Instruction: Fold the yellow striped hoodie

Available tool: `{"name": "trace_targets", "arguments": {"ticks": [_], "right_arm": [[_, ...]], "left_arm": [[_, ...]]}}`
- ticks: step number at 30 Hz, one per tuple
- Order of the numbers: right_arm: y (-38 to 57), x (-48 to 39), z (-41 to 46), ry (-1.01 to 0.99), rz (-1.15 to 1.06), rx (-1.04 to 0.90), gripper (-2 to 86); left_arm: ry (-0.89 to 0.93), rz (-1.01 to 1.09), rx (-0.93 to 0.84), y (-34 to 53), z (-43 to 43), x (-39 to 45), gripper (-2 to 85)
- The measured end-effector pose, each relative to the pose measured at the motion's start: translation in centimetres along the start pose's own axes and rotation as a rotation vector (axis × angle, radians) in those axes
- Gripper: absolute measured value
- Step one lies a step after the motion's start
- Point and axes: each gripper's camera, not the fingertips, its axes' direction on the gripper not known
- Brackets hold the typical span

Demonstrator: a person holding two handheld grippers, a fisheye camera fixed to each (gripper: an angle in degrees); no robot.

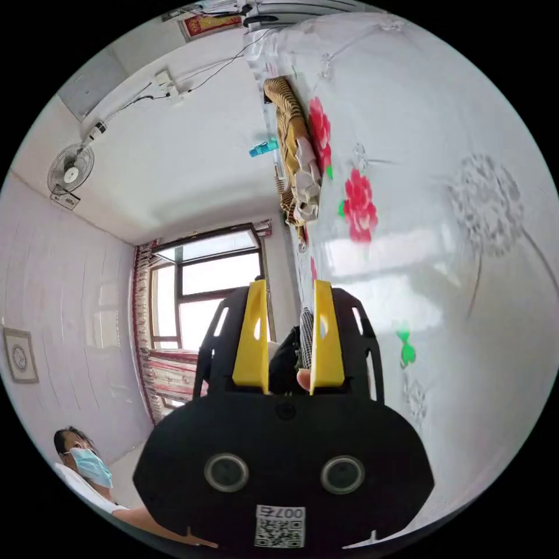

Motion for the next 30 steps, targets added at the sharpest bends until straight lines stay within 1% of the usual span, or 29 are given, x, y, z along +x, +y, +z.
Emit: {"name": "trace_targets", "arguments": {"ticks": [5, 9, 13, 15, 17, 19, 21, 22, 24, 26, 28, 30], "right_arm": [[-5.3, 1.4, 2.3, -0.024, 0.006, 0.115, 8.3], [-6.7, 2.1, 5.2, -0.016, 0.009, 0.197, 7.4], [-8.4, 2.3, 7.1, -0.066, 0.010, 0.175, 3.6], [-8.7, 2.5, 7.3, -0.047, 0.021, 0.148, 1.0], [-7.7, 2.6, 6.9, -0.030, 0.012, 0.137, 0.3], [-6.0, 2.6, 6.6, -0.018, -0.009, 0.083, 0.1], [-2.9, 2.8, 6.3, 0.005, -0.014, -0.015, 0.1], [-2.0, 2.9, 6.0, 0.015, -0.010, -0.020, 0.2], [0.8, 3.4, 3.3, 0.009, 0.045, 0.089, 1.2], [1.6, 3.3, 1.4, 0.025, 0.092, 0.160, 2.9], [1.1, 2.6, 0.6, 0.001, 0.083, 0.141, 4.9], [0.1, 1.3, 0.2, 0.060, 0.059, 0.131, 6.7]], "left_arm": [[-0.015, 0.018, -0.108, -4.7, 4.8, 4.9, 7.8], [-0.060, 0.070, -0.185, -8.4, 8.2, 8.4, 7.7], [-0.045, 0.096, -0.202, -10.8, 10.1, 10.2, 7.5], [-0.033, 0.115, -0.209, -11.7, 11.1, 10.9, 7.4], [-0.023, 0.126, -0.208, -12.0, 11.5, 11.0, 7.3], [-0.010, 0.131, -0.210, -12.0, 11.8, 10.7, 7.1], [0.001, 0.141, -0.207, -11.4, 11.6, 10.0, 6.8], [0.001, 0.144, -0.204, -11.3, 11.4, 9.8, 6.7], [0.001, 0.152, -0.193, -10.4, 10.5, 8.5, 6.5], [-0.001, 0.149, -0.174, -9.7, 9.3, 7.3, 6.4], [-0.015, 0.136, -0.160, -8.9, 8.2, 5.9, 6.2], [-0.042, 0.082, -0.157, -8.0, 7.4, 4.0, 5.7]]}}
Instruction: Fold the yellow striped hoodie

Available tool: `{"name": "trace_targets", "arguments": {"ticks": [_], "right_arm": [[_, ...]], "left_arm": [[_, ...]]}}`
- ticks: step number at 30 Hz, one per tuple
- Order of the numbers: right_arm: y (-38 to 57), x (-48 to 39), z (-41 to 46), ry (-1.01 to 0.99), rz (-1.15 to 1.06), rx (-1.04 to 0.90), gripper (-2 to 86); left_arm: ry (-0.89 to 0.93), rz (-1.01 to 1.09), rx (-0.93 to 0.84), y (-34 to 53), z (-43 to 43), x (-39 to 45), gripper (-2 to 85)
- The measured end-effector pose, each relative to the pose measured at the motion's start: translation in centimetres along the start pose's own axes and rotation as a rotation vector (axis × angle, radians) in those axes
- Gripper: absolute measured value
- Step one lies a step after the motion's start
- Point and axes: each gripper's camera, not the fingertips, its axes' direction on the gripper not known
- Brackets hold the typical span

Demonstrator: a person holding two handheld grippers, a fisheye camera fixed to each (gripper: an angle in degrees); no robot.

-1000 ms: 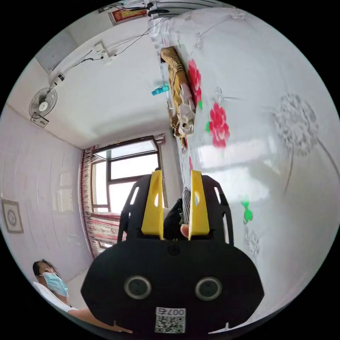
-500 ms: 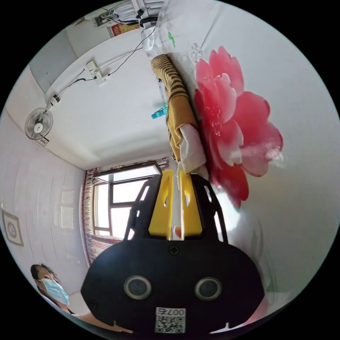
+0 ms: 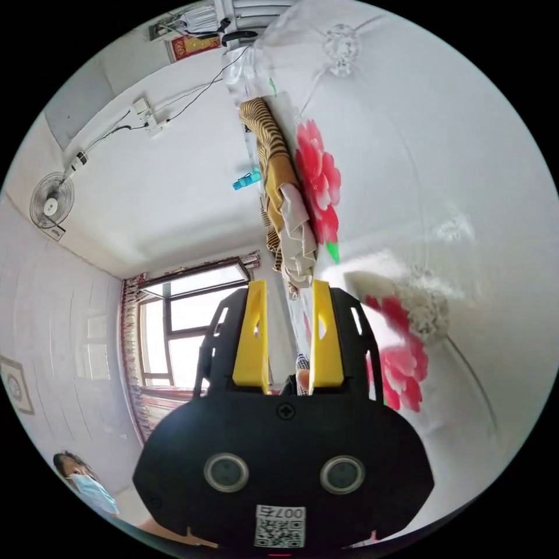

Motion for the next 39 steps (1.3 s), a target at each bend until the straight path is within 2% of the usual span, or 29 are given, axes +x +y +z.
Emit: {"name": "trace_targets", "arguments": {"ticks": [6, 14, 22, 26, 29, 32, 35, 39], "right_arm": [[-2.3, -0.1, 1.4, -0.004, 0.031, 0.052, 6.6], [-6.9, 0.7, 4.7, -0.084, 0.056, 0.074, 3.3], [-9.8, -1.9, 6.7, -0.076, -0.086, -0.140, 14.0], [-7.7, -3.6, 7.3, 0.095, -0.111, -0.263, 14.6], [-6.5, -1.3, 7.9, 0.048, 0.009, -0.272, 12.8], [-8.0, 0.8, 8.5, -0.065, 0.115, -0.130, 8.4], [-10.2, 1.0, 11.1, -0.089, 0.089, -0.077, 2.2], [-11.5, -0.1, 11.6, -0.083, -0.013, -0.025, -0.1]], "left_arm": [[0.025, -0.137, 0.021, 0.0, 0.3, -0.9, 4.9], [0.044, -0.033, -0.017, -4.9, 3.8, 4.9, 5.3], [0.043, 0.026, -0.085, -7.3, 6.3, 7.3, 5.2], [0.063, 0.001, -0.081, -8.0, 6.8, 6.9, 5.1], [0.081, -0.007, -0.084, -8.3, 6.9, 6.6, 5.0], [0.052, 0.012, -0.086, -8.2, 6.5, 6.5, 5.0], [0.041, 0.012, -0.076, -7.8, 5.9, 5.9, 5.0], [0.037, -0.001, -0.066, -6.5, 5.4, 4.6, 5.0]]}}
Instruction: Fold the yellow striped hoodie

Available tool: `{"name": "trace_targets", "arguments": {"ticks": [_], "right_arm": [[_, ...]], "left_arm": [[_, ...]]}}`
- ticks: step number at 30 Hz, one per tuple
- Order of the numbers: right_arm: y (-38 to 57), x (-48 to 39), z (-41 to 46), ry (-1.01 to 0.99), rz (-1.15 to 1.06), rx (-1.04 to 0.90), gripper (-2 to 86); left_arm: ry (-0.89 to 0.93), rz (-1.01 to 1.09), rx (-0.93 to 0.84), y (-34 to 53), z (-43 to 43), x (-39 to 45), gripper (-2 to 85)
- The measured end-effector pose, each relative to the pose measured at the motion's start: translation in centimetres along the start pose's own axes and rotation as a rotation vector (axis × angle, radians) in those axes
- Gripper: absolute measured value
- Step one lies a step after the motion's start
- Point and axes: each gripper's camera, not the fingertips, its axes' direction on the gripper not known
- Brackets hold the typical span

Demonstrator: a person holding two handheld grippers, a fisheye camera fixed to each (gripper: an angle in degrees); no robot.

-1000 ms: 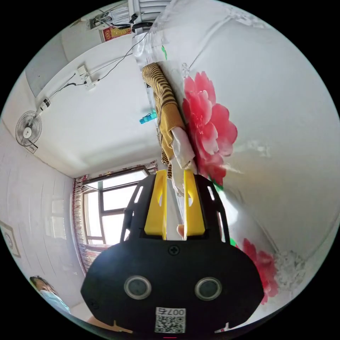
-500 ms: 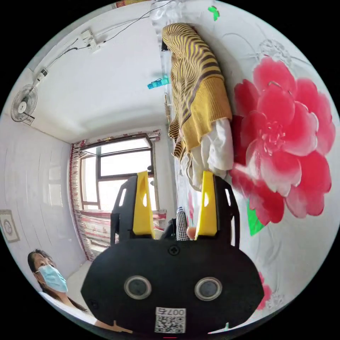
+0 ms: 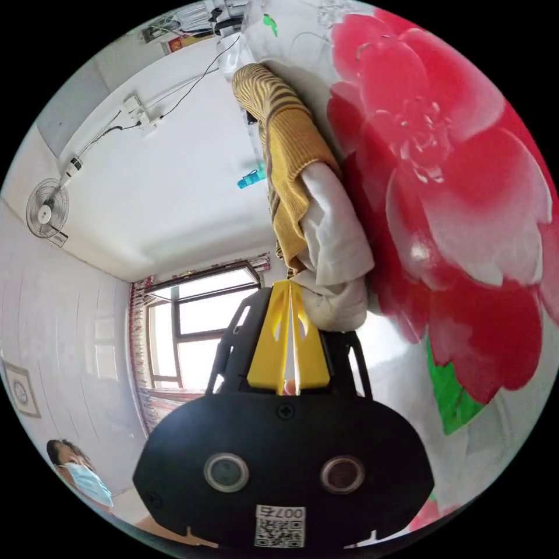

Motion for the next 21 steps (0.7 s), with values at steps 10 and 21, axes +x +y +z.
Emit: {"name": "trace_targets", "arguments": {"ticks": [10, 21], "right_arm": [[0.6, -4.8, -2.5, 0.009, -0.194, -0.168, -0.4], [14.7, -10.9, 1.0, -0.040, -0.476, -0.770, -0.1]], "left_arm": [[0.054, -0.014, 0.046, 2.4, -1.2, -4.4, 4.2], [0.124, -0.006, 0.144, 6.4, -3.7, -7.9, 4.2]]}}
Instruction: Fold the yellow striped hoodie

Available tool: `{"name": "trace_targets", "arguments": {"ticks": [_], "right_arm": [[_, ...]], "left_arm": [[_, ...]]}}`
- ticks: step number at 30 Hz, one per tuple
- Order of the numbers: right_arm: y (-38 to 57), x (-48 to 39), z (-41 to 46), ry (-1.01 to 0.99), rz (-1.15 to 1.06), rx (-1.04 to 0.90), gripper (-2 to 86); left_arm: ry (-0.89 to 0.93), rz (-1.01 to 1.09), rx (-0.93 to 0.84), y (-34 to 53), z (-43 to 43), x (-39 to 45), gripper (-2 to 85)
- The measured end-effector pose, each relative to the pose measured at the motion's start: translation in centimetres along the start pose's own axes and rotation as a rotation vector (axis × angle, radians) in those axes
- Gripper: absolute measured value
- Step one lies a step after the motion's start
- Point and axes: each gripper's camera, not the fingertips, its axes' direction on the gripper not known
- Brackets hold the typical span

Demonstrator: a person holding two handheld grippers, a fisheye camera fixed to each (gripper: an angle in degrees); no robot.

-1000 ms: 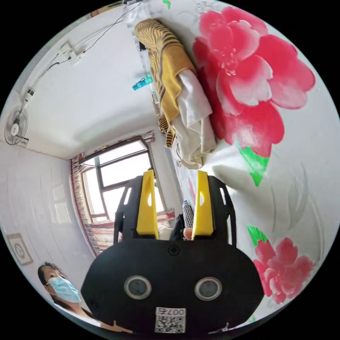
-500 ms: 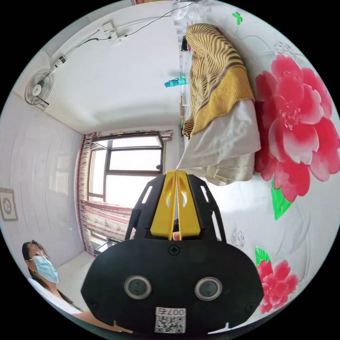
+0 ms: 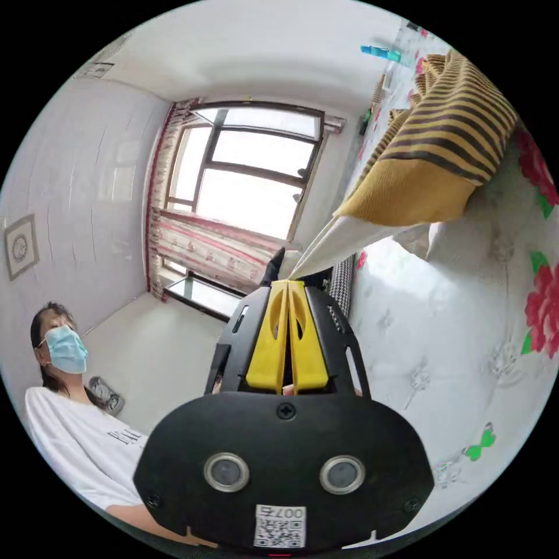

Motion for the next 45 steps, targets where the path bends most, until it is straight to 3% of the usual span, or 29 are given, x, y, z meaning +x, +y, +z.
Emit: {"name": "trace_targets", "arguments": {"ticks": [4, 6, 9, 12, 16, 18, 21, 24, 28, 31, 36, 41, 45], "right_arm": [[7.6, -5.8, 8.1, -0.121, -0.069, -0.429, -0.1], [15.4, -11.1, 14.6, -0.394, -0.127, -0.855, 0.0], [25.1, -18.6, 19.9, -0.430, -0.364, -1.248, 0.2], [25.8, -19.1, 21.1, -0.165, -0.497, -1.182, 1.3], [18.6, -12.2, 17.9, 0.203, -0.308, -0.872, 4.3], [14.7, -7.4, 14.3, 0.515, -0.221, -0.704, 5.2], [13.2, -2.8, 12.9, 0.806, -0.169, -0.701, 3.9], [14.6, -2.4, 14.5, 0.866, -0.182, -0.721, 1.1], [19.3, -3.8, 20.1, 0.893, -0.302, -0.927, 0.1], [24.0, -5.9, 25.1, 0.782, -0.454, -1.139, -0.2], [30.6, -10.9, 33.1, 0.161, -0.413, -1.489, -0.3], [28.8, -16.0, 33.3, -0.038, -0.588, -1.403, -0.3], [19.3, -12.9, 28.0, 0.264, -0.549, -1.118, -0.3]], "left_arm": [[0.029, 0.027, 0.048, 1.7, -1.5, -1.0, 4.7], [0.038, 0.033, 0.080, 3.3, -2.6, -2.0, 4.8], [0.029, 0.013, 0.111, 5.7, -4.1, -4.1, 4.7], [0.013, -0.025, 0.145, 8.2, -5.6, -6.4, 4.4], [-0.020, -0.029, 0.162, 10.7, -6.7, -7.9, 4.3], [-0.054, -0.016, 0.159, 12.0, -6.7, -8.1, 4.3], [-0.049, 0.007, 0.148, 12.7, -6.1, -7.7, 4.7], [-0.041, 0.048, 0.149, 12.9, -5.7, -6.6, 5.2], [-0.038, 0.073, 0.157, 13.3, -5.3, -6.2, 5.4], [-0.042, 0.070, 0.154, 13.8, -5.2, -6.6, 5.3], [-0.068, 0.039, 0.183, 14.9, -6.3, -7.5, 5.2], [-0.114, 0.033, 0.202, 15.6, -7.4, -7.2, 5.2], [-0.156, 0.126, 0.170, 15.3, -7.0, -4.9, 5.6]]}}
